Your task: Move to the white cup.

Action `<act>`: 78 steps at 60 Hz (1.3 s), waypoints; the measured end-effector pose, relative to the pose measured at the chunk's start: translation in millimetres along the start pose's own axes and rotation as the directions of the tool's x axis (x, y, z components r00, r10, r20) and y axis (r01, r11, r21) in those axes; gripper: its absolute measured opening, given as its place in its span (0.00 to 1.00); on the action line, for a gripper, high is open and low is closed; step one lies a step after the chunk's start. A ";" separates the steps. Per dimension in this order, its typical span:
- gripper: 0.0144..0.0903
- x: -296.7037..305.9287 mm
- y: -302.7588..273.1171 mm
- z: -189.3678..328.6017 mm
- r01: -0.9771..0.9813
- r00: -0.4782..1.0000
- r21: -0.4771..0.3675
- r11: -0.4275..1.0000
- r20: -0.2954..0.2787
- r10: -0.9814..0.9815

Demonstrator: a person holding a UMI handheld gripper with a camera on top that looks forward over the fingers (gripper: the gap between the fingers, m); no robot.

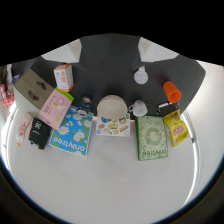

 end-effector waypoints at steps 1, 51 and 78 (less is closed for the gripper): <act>0.94 0.3 -0.2 -0.2 0.004 1.000 0.001 1.000 -0.001 -0.004; 0.89 -143.7 -20.2 37.7 0.009 1.000 0.089 0.996 0.003 -0.009; 0.94 -153.5 -62.4 203.1 -0.013 1.000 0.014 1.000 0.022 0.012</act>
